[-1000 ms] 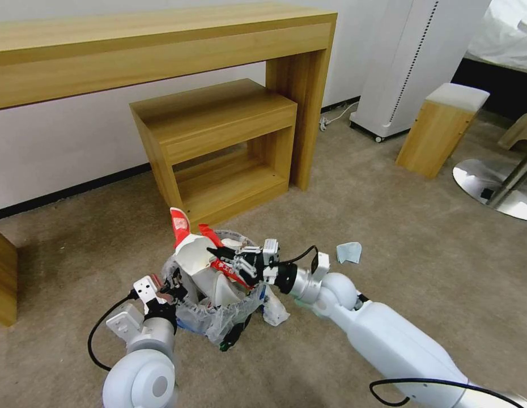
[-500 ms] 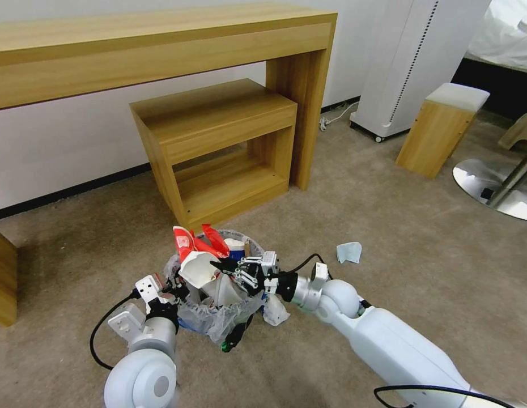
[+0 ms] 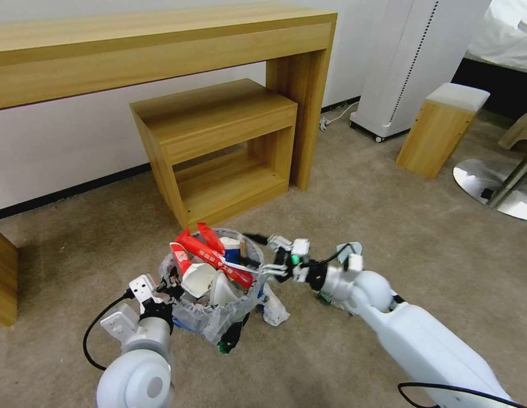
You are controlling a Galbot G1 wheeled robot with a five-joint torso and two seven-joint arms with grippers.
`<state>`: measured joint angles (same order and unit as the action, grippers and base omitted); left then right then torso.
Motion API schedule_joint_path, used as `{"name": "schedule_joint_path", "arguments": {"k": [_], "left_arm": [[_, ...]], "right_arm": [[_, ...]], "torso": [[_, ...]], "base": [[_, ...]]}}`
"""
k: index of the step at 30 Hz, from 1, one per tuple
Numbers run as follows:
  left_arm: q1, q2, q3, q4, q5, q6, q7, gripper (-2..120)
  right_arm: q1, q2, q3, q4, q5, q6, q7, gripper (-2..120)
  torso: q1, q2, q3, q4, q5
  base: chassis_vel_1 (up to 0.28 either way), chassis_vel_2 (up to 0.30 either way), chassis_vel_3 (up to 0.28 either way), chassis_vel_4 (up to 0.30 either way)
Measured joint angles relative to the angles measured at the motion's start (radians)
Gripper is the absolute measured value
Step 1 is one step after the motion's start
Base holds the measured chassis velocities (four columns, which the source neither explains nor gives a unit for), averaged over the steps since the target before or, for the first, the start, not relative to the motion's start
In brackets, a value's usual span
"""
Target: Pick up the trash bin and place the garbage on the floor into it.
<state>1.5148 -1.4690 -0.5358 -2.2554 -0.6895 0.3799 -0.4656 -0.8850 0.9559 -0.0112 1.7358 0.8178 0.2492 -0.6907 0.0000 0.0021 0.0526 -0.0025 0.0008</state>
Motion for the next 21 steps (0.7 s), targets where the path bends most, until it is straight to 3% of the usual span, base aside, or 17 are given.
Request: {"name": "schedule_joint_path", "arguments": {"k": [1, 2, 3, 4, 5, 8, 11, 13, 15, 16, 19, 21], "left_arm": [[-0.008, 0.008, -0.022, 0.000, -0.023, 0.005, -0.004, 3], [-0.008, 0.008, -0.022, 0.000, -0.023, 0.005, -0.004, 3], [-0.015, 0.012, -0.038, 0.000, -0.036, 0.009, -0.006, 3], [-0.026, 0.020, -0.070, 0.006, -0.050, 0.010, -0.009, 3], [-0.026, 0.020, -0.070, 0.006, -0.050, 0.010, -0.009, 3], [-0.036, 0.029, -0.123, 0.016, -0.087, 0.030, -0.014, 3], [-0.037, 0.032, -0.142, 0.019, -0.088, 0.031, -0.010, 3], [-0.035, 0.033, -0.159, 0.019, -0.082, 0.031, 0.001, 3], [-0.035, 0.032, -0.159, 0.018, -0.081, 0.031, 0.002, 3], [-0.030, 0.032, -0.165, 0.011, -0.071, 0.028, 0.010, 3], [-0.025, 0.031, -0.171, 0.008, -0.053, 0.018, 0.020, 3], [-0.016, 0.031, -0.189, 0.008, -0.002, -0.008, 0.042, 3]], "right_arm": [[-0.051, -0.009, 0.065, 0.032, -0.009, -0.001, 0.074, 88], [-0.051, -0.009, 0.065, 0.032, -0.009, -0.001, 0.074, 88], [-0.088, -0.013, 0.120, 0.052, -0.050, -0.010, 0.151, 89], [-0.160, -0.010, 0.217, 0.081, -0.138, -0.035, 0.299, 96], [-0.160, -0.010, 0.217, 0.081, -0.138, -0.035, 0.299, 96], [-0.311, 0.007, 0.402, 0.129, -0.233, -0.050, 0.488, 100], [-0.361, 0.021, 0.479, 0.137, -0.264, -0.021, 0.514, 100], [-0.428, 0.071, 0.620, 0.162, -0.321, 0.003, 0.525, 100], [-0.433, 0.078, 0.633, 0.165, -0.325, 0.004, 0.526, 100], [-0.460, 0.118, 0.697, 0.188, -0.337, 0.004, 0.529, 100], [-0.482, 0.170, 0.756, 0.210, -0.344, -0.007, 0.532, 100], [-0.525, 0.254, 0.843, 0.250, -0.359, -0.029, 0.546, 100]], "torso": [[0.000, 0.000, 0.000, 0.0000, 0.0003], [0.000, 0.000, 0.000, 0.0000, 0.0003], [0.000, 0.000, 0.000, 0.0000, 0.0000], [0.000, 0.000, 0.000, 0.0000, 0.0000], [0.000, 0.000, 0.000, 0.0000, 0.0000], [0.000, 0.000, 0.000, -0.0002, -0.0001], [0.000, 0.000, 0.000, -0.0004, 0.0004], [0.000, 0.000, 0.000, 0.0000, -0.0002], [0.000, 0.000, 0.000, 0.0000, 0.0000], [0.000, 0.000, 0.000, 0.0000, -0.0002], [0.000, 0.000, 0.000, 0.0000, 0.0000], [0.000, 0.000, 0.000, 0.0001, 0.0000]], "base": [[0.000, 0.000, 0.000, 0.000], [0.000, 0.000, 0.000, 0.000], [0.000, 0.000, 0.000, 0.000], [0.000, 0.000, 0.000, 0.000], [0.000, 0.000, 0.000, 0.000], [0.000, 0.000, 0.000, 0.000], [0.000, 0.000, 0.000, 0.000], [0.000, 0.000, 0.000, 0.000], [0.000, 0.000, 0.000, 0.000], [0.000, 0.000, 0.000, 0.000], [0.000, 0.000, 0.000, 0.000], [0.000, 0.000, 0.000, 0.000]]}}
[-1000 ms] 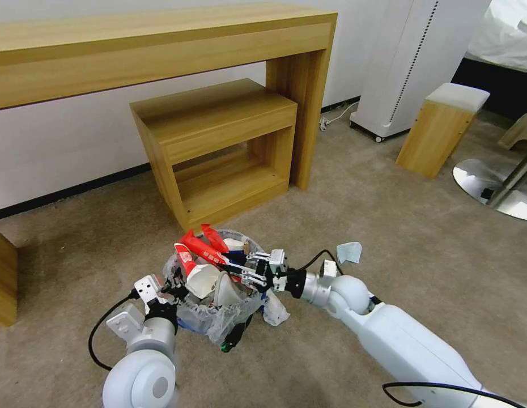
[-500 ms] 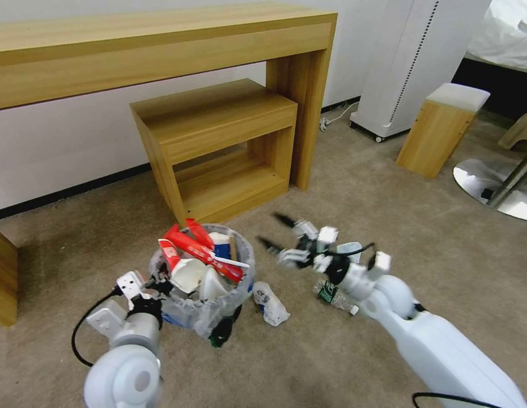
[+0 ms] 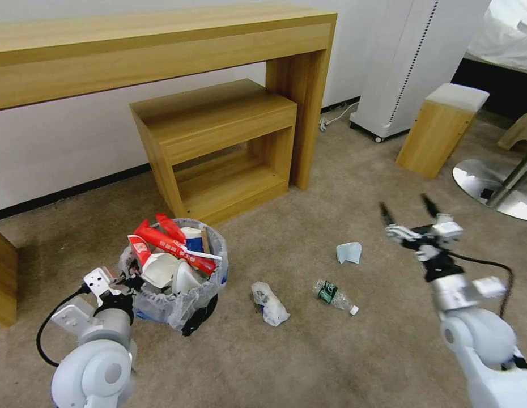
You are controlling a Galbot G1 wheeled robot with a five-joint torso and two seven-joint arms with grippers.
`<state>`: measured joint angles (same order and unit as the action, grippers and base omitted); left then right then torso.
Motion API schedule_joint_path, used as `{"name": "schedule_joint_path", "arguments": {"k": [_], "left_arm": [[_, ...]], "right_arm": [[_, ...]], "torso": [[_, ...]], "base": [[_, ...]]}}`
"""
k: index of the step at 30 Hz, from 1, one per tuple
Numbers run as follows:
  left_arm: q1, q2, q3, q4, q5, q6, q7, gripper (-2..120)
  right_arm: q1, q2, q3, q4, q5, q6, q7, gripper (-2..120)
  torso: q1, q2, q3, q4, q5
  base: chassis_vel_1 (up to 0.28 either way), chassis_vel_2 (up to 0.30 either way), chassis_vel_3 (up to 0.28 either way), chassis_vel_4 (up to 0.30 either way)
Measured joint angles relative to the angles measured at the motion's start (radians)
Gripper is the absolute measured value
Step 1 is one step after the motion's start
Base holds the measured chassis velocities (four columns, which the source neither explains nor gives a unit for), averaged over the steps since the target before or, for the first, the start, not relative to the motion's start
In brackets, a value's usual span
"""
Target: Pick up the trash bin and place the garbage on the floor into it.
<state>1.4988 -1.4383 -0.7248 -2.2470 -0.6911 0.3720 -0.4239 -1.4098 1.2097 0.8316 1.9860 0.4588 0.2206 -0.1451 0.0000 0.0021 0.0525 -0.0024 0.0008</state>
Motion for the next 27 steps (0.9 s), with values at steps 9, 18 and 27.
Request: {"name": "schedule_joint_path", "arguments": {"k": [9, 18, 27], "left_arm": [[0.012, 0.006, -0.018, -0.008, -0.013, -0.007, 0.004, 3], [0.018, 0.008, -0.040, -0.019, -0.028, -0.007, 0.004, 3], [0.027, -0.005, -0.038, -0.021, -0.024, -0.006, 0.002, 3]], "right_arm": [[-0.062, 0.049, 0.050, 0.003, -0.049, 0.013, 0.005, 100], [-0.066, 0.038, 0.005, 0.024, -0.035, -0.007, 0.020, 100], [-0.008, 0.008, -0.100, -0.085, -0.069, -0.093, 0.050, 100]], "torso": [[0.000, 0.000, 0.000, -0.0001, 0.0000], [0.000, 0.000, 0.000, 0.0000, -0.0001], [0.000, 0.000, 0.000, -0.0001, 0.0001]], "base": [[0.000, 0.000, 0.000, 0.000], [0.000, 0.000, 0.000, 0.000], [0.000, 0.000, 0.000, 0.000]]}}
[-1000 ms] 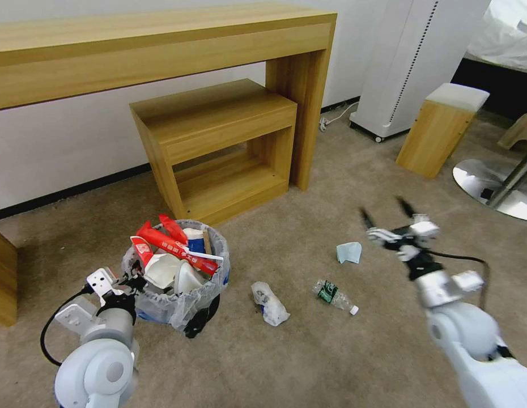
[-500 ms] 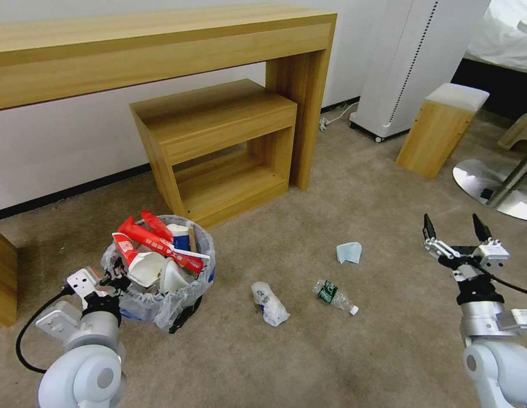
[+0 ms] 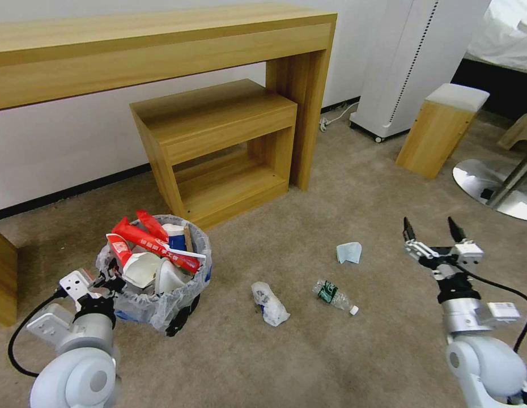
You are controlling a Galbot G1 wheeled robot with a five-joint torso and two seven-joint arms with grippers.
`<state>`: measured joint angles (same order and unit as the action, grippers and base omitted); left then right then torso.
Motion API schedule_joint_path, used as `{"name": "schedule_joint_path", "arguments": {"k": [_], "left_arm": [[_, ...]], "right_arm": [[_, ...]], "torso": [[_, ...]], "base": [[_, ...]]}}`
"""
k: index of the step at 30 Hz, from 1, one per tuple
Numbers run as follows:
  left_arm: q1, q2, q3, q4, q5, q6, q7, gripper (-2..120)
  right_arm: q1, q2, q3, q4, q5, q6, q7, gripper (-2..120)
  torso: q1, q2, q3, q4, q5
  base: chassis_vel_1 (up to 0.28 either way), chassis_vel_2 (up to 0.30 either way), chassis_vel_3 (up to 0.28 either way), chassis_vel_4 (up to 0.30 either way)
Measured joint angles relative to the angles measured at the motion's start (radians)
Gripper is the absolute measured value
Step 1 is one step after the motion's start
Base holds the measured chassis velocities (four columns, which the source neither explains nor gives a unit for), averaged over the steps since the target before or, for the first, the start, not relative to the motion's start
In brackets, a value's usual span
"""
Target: Pick up the trash bin and place the garbage on the floor into it.
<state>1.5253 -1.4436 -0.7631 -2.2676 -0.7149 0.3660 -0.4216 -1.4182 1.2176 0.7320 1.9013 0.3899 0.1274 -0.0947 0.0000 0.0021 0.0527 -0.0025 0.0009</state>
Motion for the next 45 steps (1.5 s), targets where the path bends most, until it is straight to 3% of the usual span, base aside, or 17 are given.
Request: {"name": "schedule_joint_path", "arguments": {"k": [5, 11, 12, 13, 15, 16, 18, 21, 22, 30, 39, 45], "left_arm": [[0.000, -0.005, 0.006, 0.000, 0.013, 0.000, -0.002, 3], [0.006, -0.011, 0.017, -0.010, 0.034, 0.001, -0.004, 3], [0.008, -0.014, 0.020, -0.013, 0.037, 0.001, -0.004, 3], [0.008, -0.014, 0.020, -0.013, 0.037, 0.001, -0.004, 3], [0.012, -0.018, 0.021, -0.018, 0.043, 0.001, -0.006, 3], [0.012, -0.018, 0.021, -0.018, 0.043, 0.001, -0.006, 3], [0.016, -0.022, 0.022, -0.027, 0.048, 0.001, -0.009, 3], [0.020, -0.027, 0.026, -0.033, 0.050, 0.001, -0.009, 3], [0.022, -0.033, 0.033, -0.041, 0.056, 0.001, -0.011, 3], [0.028, -0.040, 0.041, -0.052, 0.068, 0.000, -0.013, 3], [0.026, -0.042, 0.042, -0.053, 0.073, 0.000, -0.013, 3], [0.020, -0.042, 0.050, -0.046, 0.073, 0.000, -0.014, 3]], "right_arm": [[0.051, -0.024, -0.065, -0.081, -0.007, -0.106, -0.008, 100], [0.202, -0.081, -0.146, -0.313, -0.127, -0.166, -0.140, 100], [0.250, -0.092, -0.163, -0.385, -0.161, -0.181, -0.207, 100], [0.250, -0.092, -0.163, -0.385, -0.161, -0.181, -0.207, 100], [0.309, -0.103, -0.169, -0.469, -0.238, -0.228, -0.378, 100], [0.309, -0.103, -0.169, -0.469, -0.238, -0.228, -0.378, 100], [0.367, -0.112, -0.172, -0.554, -0.336, -0.241, -0.565, 100], [0.402, -0.112, -0.185, -0.612, -0.370, -0.232, -0.631, 100], [0.456, -0.087, -0.202, -0.718, -0.427, -0.211, -0.696, 100], [0.559, -0.025, -0.218, -0.947, -0.544, -0.159, -0.681, 100], [0.608, 0.004, -0.215, -1.043, -0.589, -0.132, -0.648, 96], [0.614, 0.004, -0.211, -1.068, -0.629, -0.133, -0.641, 73]], "torso": [[0.000, 0.000, 0.000, 0.0000, 0.0000], [0.000, 0.000, 0.000, 0.0001, 0.0001], [0.000, 0.000, 0.000, 0.0002, 0.0003], [0.000, 0.000, 0.000, 0.0002, 0.0003], [0.000, 0.000, 0.000, 0.0001, 0.0000], [0.000, 0.000, 0.000, 0.0001, 0.0000], [0.000, 0.000, 0.000, 0.0001, -0.0002], [0.000, 0.000, 0.000, 0.0000, -0.0001], [0.000, 0.000, 0.000, 0.0002, -0.0001], [0.000, 0.000, 0.000, 0.0000, -0.0002], [0.000, 0.000, 0.000, 0.0000, -0.0003], [0.000, 0.000, 0.000, 0.0000, -0.0002]], "base": [[0.000, 0.000, 0.000, 0.000], [0.000, 0.000, 0.000, 0.000], [0.000, 0.000, 0.000, 0.000], [0.000, 0.000, 0.000, 0.000], [0.000, 0.000, 0.000, 0.000], [0.000, 0.000, 0.000, 0.000], [0.000, 0.000, 0.000, 0.000], [0.000, 0.000, 0.000, 0.000], [0.000, 0.000, 0.000, 0.000], [0.000, 0.000, 0.000, 0.000], [0.000, 0.000, 0.000, 0.000], [0.000, 0.000, 0.000, 0.000]]}}
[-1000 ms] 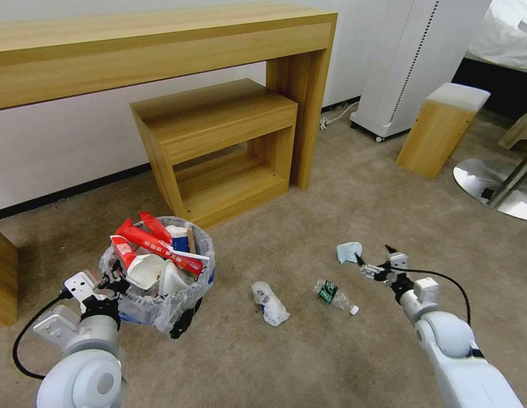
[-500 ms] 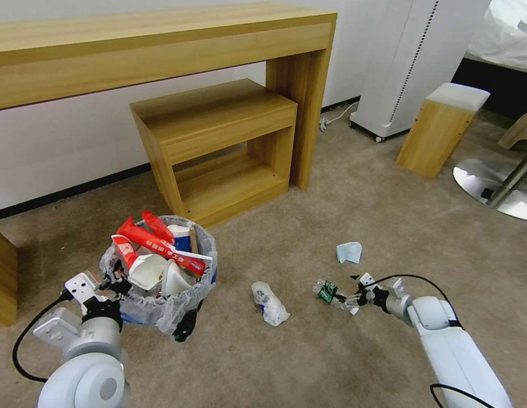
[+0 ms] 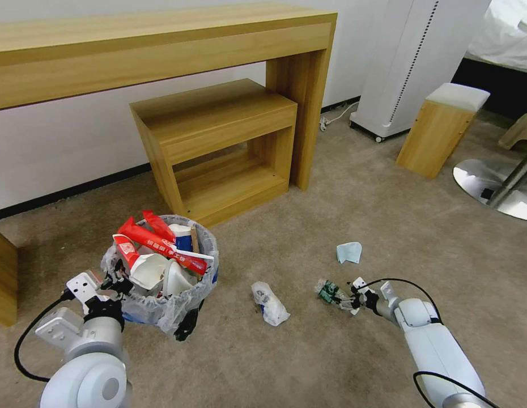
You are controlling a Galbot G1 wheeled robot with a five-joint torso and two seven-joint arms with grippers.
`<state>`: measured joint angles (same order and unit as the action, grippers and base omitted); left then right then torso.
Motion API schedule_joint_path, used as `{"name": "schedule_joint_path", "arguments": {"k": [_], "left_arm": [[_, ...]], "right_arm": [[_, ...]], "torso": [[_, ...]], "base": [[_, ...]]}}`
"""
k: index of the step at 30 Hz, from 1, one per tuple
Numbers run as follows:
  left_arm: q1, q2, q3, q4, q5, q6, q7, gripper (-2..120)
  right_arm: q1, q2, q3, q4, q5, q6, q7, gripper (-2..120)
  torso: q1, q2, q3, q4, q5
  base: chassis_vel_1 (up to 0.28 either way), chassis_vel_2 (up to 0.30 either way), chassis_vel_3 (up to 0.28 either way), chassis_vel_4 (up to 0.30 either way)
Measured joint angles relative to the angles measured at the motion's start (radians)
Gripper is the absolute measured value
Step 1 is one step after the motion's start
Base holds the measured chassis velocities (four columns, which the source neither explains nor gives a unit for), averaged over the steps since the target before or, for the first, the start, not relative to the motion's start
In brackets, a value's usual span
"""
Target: Pick up the trash bin and place the garbage on the floor into it.
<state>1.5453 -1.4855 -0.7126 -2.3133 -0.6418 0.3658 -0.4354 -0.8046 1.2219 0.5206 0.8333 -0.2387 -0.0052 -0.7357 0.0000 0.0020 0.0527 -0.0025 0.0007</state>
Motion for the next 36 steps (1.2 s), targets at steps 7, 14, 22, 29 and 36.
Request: {"name": "schedule_joint_path", "arguments": {"k": [7, 14, 22, 29, 36], "left_arm": [[-0.004, 0.006, 0.002, 0.011, -0.004, 0.000, 0.000, 3], [-0.004, 0.014, -0.005, 0.014, -0.016, 0.000, 0.000, 3], [0.000, 0.016, 0.019, 0.023, -0.010, -0.002, 0.000, 3], [0.020, -0.001, 0.105, 0.042, 0.012, -0.010, 0.000, 3], [0.037, -0.008, 0.182, 0.050, 0.047, -0.021, 0.000, 3]], "right_arm": [[-0.007, 0.004, 0.006, -0.008, -0.010, -0.001, 0.012, 48], [-0.029, -0.005, 0.008, 0.015, 0.014, 0.011, 0.034, 29], [-0.146, -0.102, -0.041, 0.320, 0.358, 0.069, 0.019, 11], [-0.151, -0.160, -0.128, 0.606, 0.747, 0.224, -0.106, 8], [-0.052, -0.170, -0.311, 0.746, 1.061, 0.205, -0.139, 8]], "torso": [[0.000, 0.000, 0.000, 0.0001, -0.0002], [0.000, 0.000, 0.000, 0.0003, 0.0003], [0.000, 0.000, 0.000, -0.0005, 0.0000], [0.000, 0.000, 0.000, 0.0003, -0.0005], [0.000, 0.000, 0.000, 0.0000, -0.0001]], "base": [[0.000, 0.000, 0.000, 0.000], [0.000, 0.000, 0.000, 0.000], [0.000, 0.000, 0.000, 0.000], [0.000, 0.000, 0.000, 0.000], [0.000, 0.000, 0.000, 0.000]]}}
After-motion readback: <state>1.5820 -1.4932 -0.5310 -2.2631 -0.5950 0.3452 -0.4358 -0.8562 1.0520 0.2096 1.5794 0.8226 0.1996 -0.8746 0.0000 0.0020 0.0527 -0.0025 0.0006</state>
